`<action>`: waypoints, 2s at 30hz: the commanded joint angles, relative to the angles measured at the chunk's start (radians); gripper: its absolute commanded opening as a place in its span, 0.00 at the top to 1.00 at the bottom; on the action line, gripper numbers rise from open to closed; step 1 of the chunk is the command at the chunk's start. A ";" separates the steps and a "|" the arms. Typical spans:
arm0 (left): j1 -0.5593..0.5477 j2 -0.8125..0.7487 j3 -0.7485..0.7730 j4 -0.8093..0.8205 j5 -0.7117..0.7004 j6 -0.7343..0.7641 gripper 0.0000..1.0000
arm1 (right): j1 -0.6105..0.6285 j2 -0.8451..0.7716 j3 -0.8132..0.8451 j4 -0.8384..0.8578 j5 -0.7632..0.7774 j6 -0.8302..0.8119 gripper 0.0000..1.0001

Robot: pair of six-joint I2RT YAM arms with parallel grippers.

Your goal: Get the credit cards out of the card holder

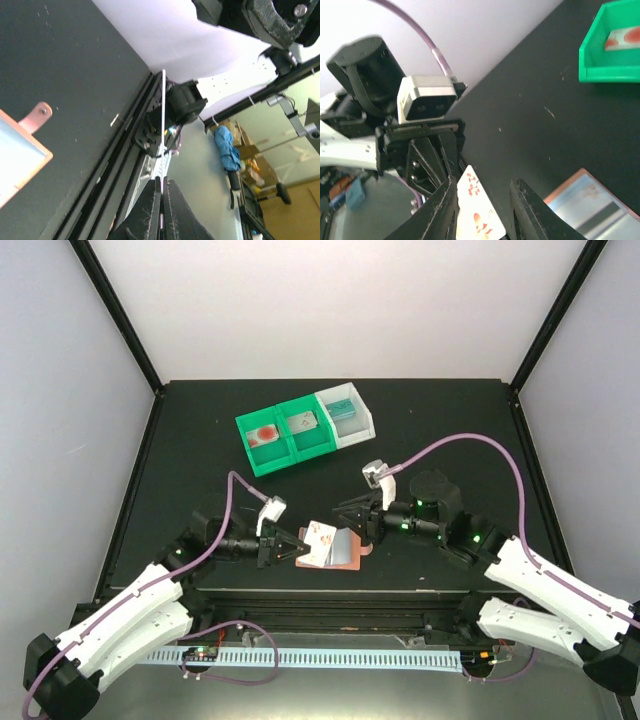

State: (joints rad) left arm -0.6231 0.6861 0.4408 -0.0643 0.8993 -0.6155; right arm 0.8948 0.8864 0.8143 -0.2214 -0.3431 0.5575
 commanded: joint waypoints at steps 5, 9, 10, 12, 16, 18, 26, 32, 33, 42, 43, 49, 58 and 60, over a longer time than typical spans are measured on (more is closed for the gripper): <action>-0.003 -0.025 0.037 -0.136 0.099 0.104 0.98 | -0.005 0.083 0.056 -0.201 -0.173 -0.164 0.69; -0.004 -0.032 0.031 -0.127 0.101 0.101 0.98 | -0.005 0.106 0.044 -0.186 -0.209 -0.165 0.70; -0.003 -0.034 0.030 -0.126 0.099 0.101 0.98 | -0.006 0.108 0.039 -0.175 -0.227 -0.162 0.71; -0.003 -0.035 0.030 -0.127 0.097 0.100 0.99 | -0.005 0.111 0.029 -0.154 -0.255 -0.156 0.73; -0.004 -0.038 0.026 -0.119 0.095 0.092 0.98 | -0.005 0.121 0.014 -0.133 -0.289 -0.153 0.80; -0.003 -0.040 0.024 -0.121 0.097 0.092 0.98 | -0.006 0.125 0.013 -0.135 -0.282 -0.154 0.82; -0.003 -0.044 0.024 -0.121 0.099 0.093 0.98 | -0.005 0.132 0.006 -0.135 -0.281 -0.154 0.82; -0.004 -0.045 0.031 -0.125 0.096 0.089 0.98 | -0.005 0.149 0.015 -0.161 -0.266 -0.168 0.72; -0.003 -0.043 0.034 -0.128 0.097 0.090 0.98 | -0.005 0.150 0.018 -0.168 -0.254 -0.170 0.74; -0.004 -0.045 0.062 -0.185 0.035 0.093 0.84 | -0.006 0.126 0.009 -0.148 -0.216 -0.168 0.99; -0.004 -0.048 0.073 -0.215 -0.001 0.097 0.75 | -0.007 0.122 0.006 -0.143 -0.207 -0.163 0.99; -0.003 -0.074 0.143 -0.375 -0.240 0.118 0.25 | -0.022 0.089 0.008 -0.126 -0.066 -0.130 0.99; -0.003 -0.111 0.199 -0.519 -0.559 0.124 0.01 | -0.155 0.104 0.005 -0.010 0.152 -0.049 0.99; -0.004 -0.104 0.196 -0.523 -0.613 0.105 0.01 | -0.189 0.134 0.012 0.045 0.174 -0.024 0.99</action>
State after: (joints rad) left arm -0.6231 0.5804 0.6037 -0.5282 0.4442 -0.4999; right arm 0.7589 0.9867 0.8238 -0.3065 -0.2825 0.4786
